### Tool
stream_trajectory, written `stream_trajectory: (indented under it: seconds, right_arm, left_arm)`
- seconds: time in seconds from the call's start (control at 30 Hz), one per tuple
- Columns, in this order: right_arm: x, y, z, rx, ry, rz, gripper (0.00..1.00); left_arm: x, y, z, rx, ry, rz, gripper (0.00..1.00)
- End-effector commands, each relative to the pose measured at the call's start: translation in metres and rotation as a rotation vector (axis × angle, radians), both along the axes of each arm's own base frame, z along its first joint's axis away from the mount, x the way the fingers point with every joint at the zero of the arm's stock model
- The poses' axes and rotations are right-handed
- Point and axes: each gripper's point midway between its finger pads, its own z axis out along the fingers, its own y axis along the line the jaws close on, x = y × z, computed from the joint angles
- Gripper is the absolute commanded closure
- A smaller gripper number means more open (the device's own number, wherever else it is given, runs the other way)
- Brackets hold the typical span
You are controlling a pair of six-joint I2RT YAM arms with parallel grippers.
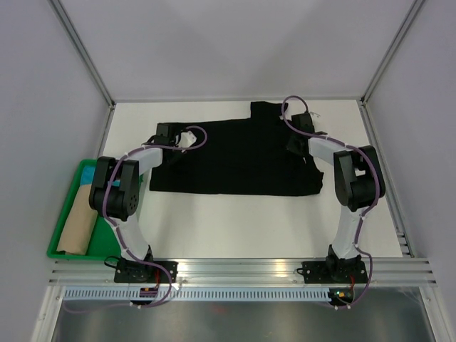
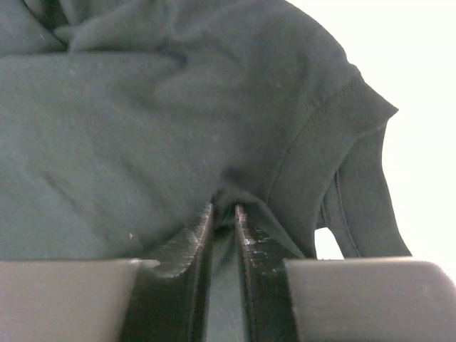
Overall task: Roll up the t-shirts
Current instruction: Fold the tshirt
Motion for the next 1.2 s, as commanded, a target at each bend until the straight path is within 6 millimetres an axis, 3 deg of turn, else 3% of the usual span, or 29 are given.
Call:
stream_trajectory:
  seconds: [0.0, 0.1, 0.2, 0.27, 0.3, 0.33, 0.37, 0.47, 0.5, 0.6, 0.67, 0.77, 0.9, 1.07, 1.17]
  right_arm:
    - [0.032, -0.005, 0.048, -0.051, -0.109, -0.002, 0.67]
    - [0.039, -0.005, 0.077, -0.074, -0.152, 0.034, 0.48]
    - [0.034, -0.005, 0.092, -0.09, -0.161, 0.061, 0.46]
    - [0.02, -0.01, 0.108, -0.1, -0.178, 0.059, 0.45]
    - [0.004, -0.013, 0.094, -0.108, -0.137, 0.063, 0.47]
    - [-0.007, -0.017, 0.109, -0.107, -0.166, 0.055, 0.5]
    - [-0.027, -0.022, 0.089, -0.12, -0.115, 0.06, 0.56]
    - [-0.058, -0.029, 0.086, -0.107, -0.087, 0.064, 0.76]
    - [-0.075, -0.035, 0.069, -0.098, -0.042, 0.059, 0.84]
    - [-0.098, -0.031, 0.054, -0.022, -0.031, 0.077, 1.0]
    - [-0.106, -0.022, 0.049, 0.038, -0.03, 0.092, 1.0]
    - [-0.124, -0.024, 0.021, 0.064, 0.031, 0.055, 1.0]
    - [-0.148, -0.055, -0.015, 0.096, 0.109, -0.097, 1.0]
    - [-0.176, -0.088, -0.04, 0.142, 0.162, -0.239, 1.0]
    - [-0.179, -0.102, -0.04, 0.156, 0.147, -0.277, 1.0]
  left_arm:
    - [0.017, 0.0, 0.017, -0.015, -0.072, 0.07, 0.45]
    - [0.024, 0.003, 0.031, -0.021, -0.113, 0.115, 0.44]
    - [0.025, 0.002, 0.049, -0.044, -0.146, 0.147, 0.44]
    - [0.021, -0.005, 0.058, -0.077, -0.15, 0.132, 0.44]
    - [0.012, -0.007, 0.067, -0.087, -0.148, 0.123, 0.44]
    - [0.007, -0.012, 0.069, -0.107, -0.14, 0.104, 0.44]
    - [0.0, -0.017, 0.07, -0.113, -0.126, 0.086, 0.44]
    - [-0.028, -0.023, 0.067, -0.133, -0.067, 0.067, 0.45]
    - [-0.039, -0.022, 0.057, -0.133, -0.035, 0.075, 0.46]
    - [-0.062, -0.017, 0.033, -0.121, 0.038, 0.108, 0.48]
    - [-0.071, -0.011, 0.015, -0.095, 0.083, 0.137, 0.48]
    - [-0.086, -0.006, -0.016, -0.067, 0.167, 0.168, 0.5]
    - [-0.09, 0.0, -0.037, -0.034, 0.21, 0.198, 0.51]
    - [-0.097, 0.007, -0.042, 0.006, 0.228, 0.2, 0.51]
    - [-0.101, 0.007, -0.037, 0.006, 0.222, 0.186, 0.51]
